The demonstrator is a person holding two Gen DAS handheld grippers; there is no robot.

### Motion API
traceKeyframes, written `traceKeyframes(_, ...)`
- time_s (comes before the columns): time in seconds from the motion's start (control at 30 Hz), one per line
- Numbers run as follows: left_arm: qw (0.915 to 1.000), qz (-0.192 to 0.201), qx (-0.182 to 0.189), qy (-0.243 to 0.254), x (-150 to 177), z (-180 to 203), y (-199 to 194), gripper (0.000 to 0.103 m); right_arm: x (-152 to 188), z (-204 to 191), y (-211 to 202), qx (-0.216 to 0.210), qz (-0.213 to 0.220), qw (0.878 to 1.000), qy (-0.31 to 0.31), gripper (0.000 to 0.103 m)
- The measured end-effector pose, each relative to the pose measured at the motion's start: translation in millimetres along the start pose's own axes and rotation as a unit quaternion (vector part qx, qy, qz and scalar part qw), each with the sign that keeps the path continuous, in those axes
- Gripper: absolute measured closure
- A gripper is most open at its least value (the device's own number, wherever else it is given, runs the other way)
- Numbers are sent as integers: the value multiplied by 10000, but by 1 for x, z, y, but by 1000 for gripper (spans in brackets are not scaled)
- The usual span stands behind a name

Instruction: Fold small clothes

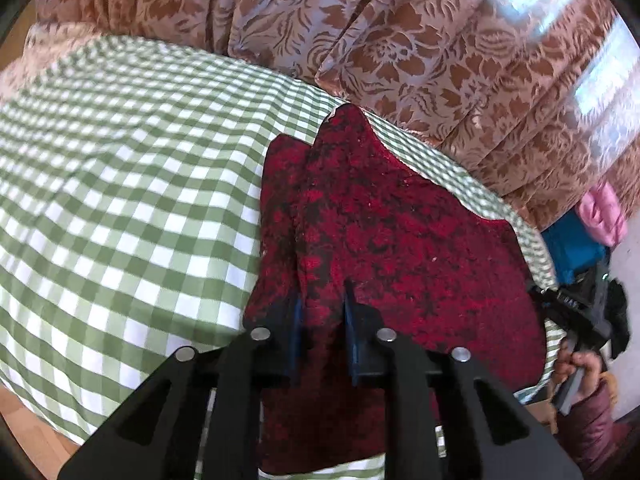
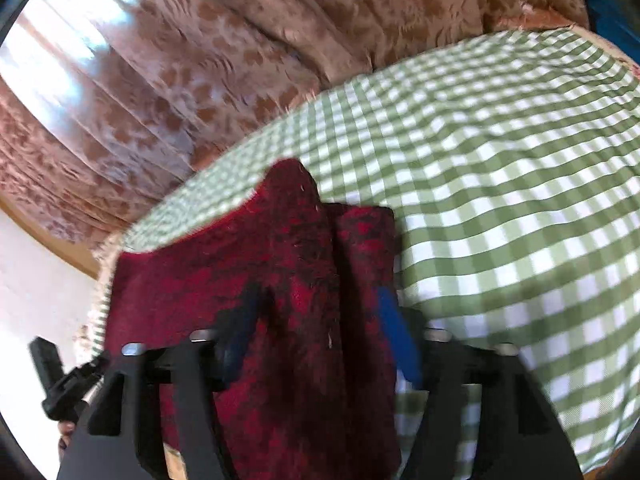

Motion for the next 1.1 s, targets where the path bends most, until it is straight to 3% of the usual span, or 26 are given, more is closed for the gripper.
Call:
traceKeyframes(0.1, 9995, -103, -282, 2, 0, -1, 11, 87, 4, -9, 1, 486, 219, 9983, -249, 85)
traceKeyframes(0.17, 9992, -138, -359, -49, -2, -2, 16, 83, 7, -3, 17, 767, 117, 9966, -291, 85)
traceKeyframes(0.3, 9984, 147, -552, -29, -14, 9, -1, 63, 9, -4, 20, 903, 235, 9950, -345, 84)
traceKeyframes(0.37, 9973, 274, -675, 60, -24, 15, -9, 63, 9, -1, 20, 810, 254, 9959, -319, 83)
traceKeyframes(0.47, 9947, 461, -891, 221, -40, 24, -16, 62, 10, 2, 15, 758, 338, 9963, -228, 69)
traceKeyframes(0.57, 9918, 536, -1104, 361, -48, 32, -17, 60, 8, 1, 5, 1108, 478, 9926, -146, 37)
traceKeyframes(0.77, 9859, 617, -1425, 624, -57, 45, -13, 49, 5, -20, -24, 1245, 867, 9869, -544, 37)
traceKeyframes(0.87, 9854, 613, -1456, 638, -59, 45, -11, 48, 3, -41, -31, 1166, 996, 9849, -800, 31)
traceKeyframes(1.1, 9841, 595, -1543, 652, -66, 39, -7, 48, 5, -81, -7, 1065, 733, 9824, -1346, 26)
Point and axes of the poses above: each gripper's, at about its wrist camera, not at the fingertips, and y roughly the way its jaws point, z to its right, x to its underside, the point moved 3 cm from there along y, roughly the way its jaws point, and after that the axes turned 13 degrees about -z, right-handed, at the moved point
